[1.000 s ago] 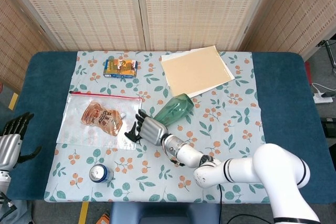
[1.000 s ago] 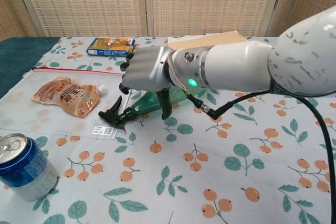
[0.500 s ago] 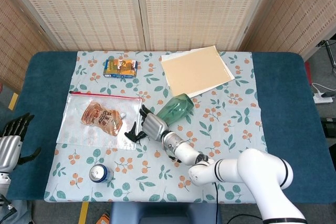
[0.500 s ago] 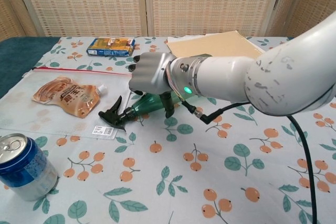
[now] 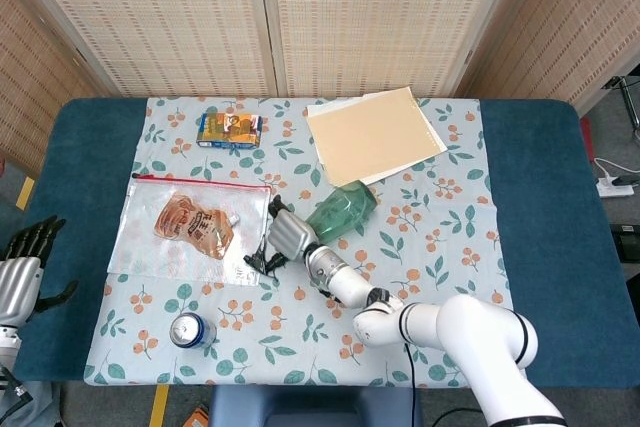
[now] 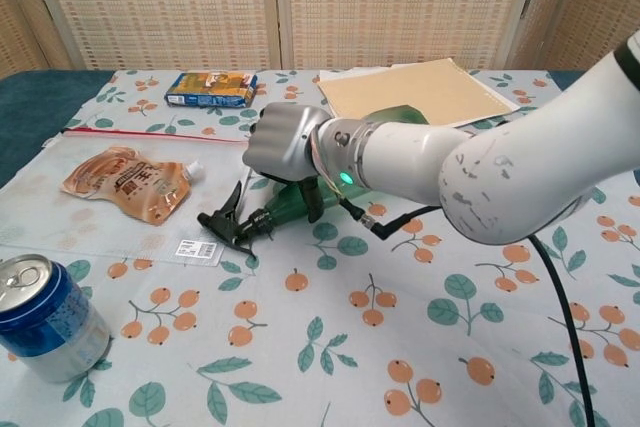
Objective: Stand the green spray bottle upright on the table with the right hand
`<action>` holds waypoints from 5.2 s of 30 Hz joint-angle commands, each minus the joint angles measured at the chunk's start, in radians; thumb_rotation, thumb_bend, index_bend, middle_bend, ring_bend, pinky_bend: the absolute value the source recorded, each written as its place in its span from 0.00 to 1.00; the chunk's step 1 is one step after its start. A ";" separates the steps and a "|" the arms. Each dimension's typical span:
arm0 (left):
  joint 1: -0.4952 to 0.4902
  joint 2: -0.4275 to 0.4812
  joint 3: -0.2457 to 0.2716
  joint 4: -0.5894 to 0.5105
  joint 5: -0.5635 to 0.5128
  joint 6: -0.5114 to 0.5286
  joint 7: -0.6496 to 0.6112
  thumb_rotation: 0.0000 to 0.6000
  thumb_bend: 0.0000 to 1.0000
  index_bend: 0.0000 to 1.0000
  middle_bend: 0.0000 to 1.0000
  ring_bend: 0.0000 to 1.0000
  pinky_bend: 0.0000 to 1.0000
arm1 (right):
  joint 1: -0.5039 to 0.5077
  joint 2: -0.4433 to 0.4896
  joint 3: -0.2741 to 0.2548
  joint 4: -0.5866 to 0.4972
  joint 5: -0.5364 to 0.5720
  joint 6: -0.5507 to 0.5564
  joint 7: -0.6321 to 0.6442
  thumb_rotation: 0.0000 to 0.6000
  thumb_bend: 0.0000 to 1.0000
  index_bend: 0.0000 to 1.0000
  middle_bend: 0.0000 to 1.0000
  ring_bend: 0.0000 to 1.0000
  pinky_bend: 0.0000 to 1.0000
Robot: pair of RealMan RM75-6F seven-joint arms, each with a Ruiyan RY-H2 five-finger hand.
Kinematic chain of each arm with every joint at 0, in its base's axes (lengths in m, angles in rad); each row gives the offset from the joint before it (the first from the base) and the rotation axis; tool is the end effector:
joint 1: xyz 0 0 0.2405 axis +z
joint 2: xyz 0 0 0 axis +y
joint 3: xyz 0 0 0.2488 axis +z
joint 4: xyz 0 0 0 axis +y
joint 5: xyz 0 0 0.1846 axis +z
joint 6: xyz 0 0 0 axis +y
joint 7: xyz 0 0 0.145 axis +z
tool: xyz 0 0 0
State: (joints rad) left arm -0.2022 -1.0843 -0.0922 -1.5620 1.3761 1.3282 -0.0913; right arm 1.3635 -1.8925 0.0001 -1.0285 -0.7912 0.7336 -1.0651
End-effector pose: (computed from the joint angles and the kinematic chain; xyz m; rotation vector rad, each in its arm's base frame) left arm -0.3032 0.2231 0.1888 -1.3784 -0.9763 -0.8834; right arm -0.0079 -0.3730 -0.1084 2.2676 0.1596 0.4032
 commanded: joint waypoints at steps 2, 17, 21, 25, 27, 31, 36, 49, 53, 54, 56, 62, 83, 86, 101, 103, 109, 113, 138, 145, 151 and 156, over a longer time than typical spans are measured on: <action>0.000 0.000 -0.001 -0.001 -0.002 -0.002 -0.004 1.00 0.25 0.00 0.00 0.00 0.04 | -0.025 -0.032 0.002 0.049 -0.096 0.003 0.082 1.00 0.00 0.66 0.49 0.21 0.21; -0.009 0.002 -0.002 -0.011 -0.016 -0.030 -0.016 1.00 0.25 0.00 0.00 0.00 0.04 | -0.094 0.112 0.139 -0.192 -0.188 0.187 0.152 1.00 0.00 0.74 0.54 0.27 0.24; -0.009 0.003 0.000 -0.017 -0.014 -0.030 -0.009 1.00 0.25 0.00 0.00 0.00 0.04 | -0.163 0.191 0.180 -0.366 -0.180 0.329 0.150 1.00 0.00 0.79 0.58 0.31 0.24; -0.007 0.002 0.000 -0.020 -0.015 -0.026 -0.002 1.00 0.25 0.00 0.00 0.00 0.05 | -0.212 0.229 0.193 -0.457 -0.197 0.404 0.168 1.00 0.00 0.84 0.62 0.36 0.27; -0.008 0.001 0.003 -0.022 -0.016 -0.030 0.008 1.00 0.25 0.00 0.00 0.00 0.05 | -0.283 0.246 0.229 -0.559 -0.142 0.488 0.227 1.00 0.00 0.84 0.62 0.36 0.28; -0.008 -0.001 0.001 -0.027 -0.023 -0.030 0.020 1.00 0.25 0.00 0.00 0.00 0.05 | -0.385 0.252 0.264 -0.687 -0.137 0.613 0.352 1.00 0.00 0.84 0.62 0.37 0.28; -0.008 -0.001 0.003 -0.029 -0.026 -0.032 0.030 1.00 0.25 0.00 0.00 0.00 0.05 | -0.521 0.227 0.262 -0.677 -0.226 0.684 0.679 1.00 0.00 0.84 0.62 0.37 0.28; -0.013 -0.011 -0.001 -0.023 -0.037 -0.038 0.042 1.00 0.25 0.00 0.00 0.00 0.05 | -0.655 0.165 0.224 -0.385 -0.541 0.700 1.331 1.00 0.00 0.84 0.62 0.37 0.28; -0.013 -0.013 -0.003 -0.024 -0.039 -0.037 0.040 1.00 0.25 0.00 0.00 0.00 0.05 | -0.674 0.131 0.202 -0.304 -0.579 0.694 1.393 1.00 0.00 0.84 0.62 0.37 0.28; -0.013 -0.013 -0.003 -0.024 -0.038 -0.036 0.040 1.00 0.25 0.00 0.00 0.00 0.05 | -0.676 0.126 0.194 -0.287 -0.587 0.687 1.397 1.00 0.00 0.84 0.62 0.37 0.28; -0.011 -0.013 -0.001 -0.025 -0.035 -0.034 0.038 1.00 0.25 0.00 0.00 0.00 0.05 | -0.680 0.115 0.175 -0.249 -0.609 0.674 1.400 1.00 0.00 0.84 0.62 0.37 0.28; -0.009 -0.013 -0.003 -0.024 -0.032 -0.028 0.026 1.00 0.25 0.00 0.00 0.00 0.05 | -0.690 0.086 0.165 -0.189 -0.650 0.673 1.419 1.00 0.00 0.84 0.62 0.37 0.28; -0.007 -0.012 -0.002 -0.023 -0.027 -0.024 0.023 1.00 0.25 0.00 0.00 0.00 0.05 | -0.729 0.077 0.169 -0.158 -0.680 0.625 1.433 1.00 0.00 0.81 0.62 0.36 0.28; -0.006 -0.013 -0.003 -0.024 -0.027 -0.021 0.022 1.00 0.25 0.00 0.00 0.00 0.05 | -0.732 0.081 0.168 -0.158 -0.686 0.618 1.436 1.00 0.00 0.79 0.62 0.35 0.28; -0.007 -0.013 -0.002 -0.025 -0.029 -0.026 0.024 1.00 0.25 0.00 0.00 0.00 0.05 | -0.746 0.097 0.166 -0.160 -0.715 0.608 1.445 1.00 0.00 0.67 0.61 0.29 0.28; -0.007 -0.013 -0.003 -0.025 -0.030 -0.026 0.024 1.00 0.25 0.00 0.00 0.00 0.05 | -0.747 0.102 0.165 -0.164 -0.718 0.604 1.447 1.00 0.00 0.66 0.60 0.28 0.28; -0.008 -0.009 -0.001 -0.029 -0.038 -0.036 0.034 1.00 0.25 0.00 0.00 0.00 0.05 | -0.751 0.112 0.163 -0.173 -0.722 0.595 1.447 1.00 0.00 0.64 0.59 0.27 0.28; -0.009 -0.008 -0.001 -0.031 -0.041 -0.038 0.036 1.00 0.25 0.00 0.00 0.00 0.05 | -0.752 0.115 0.161 -0.176 -0.724 0.590 1.447 1.00 0.00 0.61 0.57 0.25 0.28; -0.008 -0.011 -0.001 -0.032 -0.039 -0.033 0.042 1.00 0.25 0.00 0.00 0.00 0.05 | -0.767 0.204 0.157 -0.268 -0.718 0.539 1.445 1.00 0.00 0.38 0.44 0.12 0.18; -0.007 -0.013 -0.001 -0.030 -0.036 -0.029 0.040 1.00 0.25 0.00 0.00 0.00 0.05 | -0.754 0.248 0.150 -0.316 -0.709 0.479 1.447 1.00 0.00 0.24 0.35 0.05 0.10; -0.008 -0.013 -0.001 -0.029 -0.033 -0.030 0.037 1.00 0.25 0.00 0.00 0.00 0.05 | -0.752 0.285 0.131 -0.352 -0.694 0.424 1.419 1.00 0.00 0.08 0.26 0.00 0.03; -0.006 -0.013 -0.002 -0.030 -0.032 -0.026 0.036 1.00 0.25 0.00 0.00 0.00 0.05 | -0.746 0.334 0.125 -0.408 -0.667 0.370 1.379 1.00 0.00 0.00 0.18 0.00 0.00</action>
State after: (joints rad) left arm -0.2086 -1.0970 -0.0940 -1.5923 1.3435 1.3027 -0.0551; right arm 0.6154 -1.5700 0.1277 -1.4251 -1.4671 1.1145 0.3244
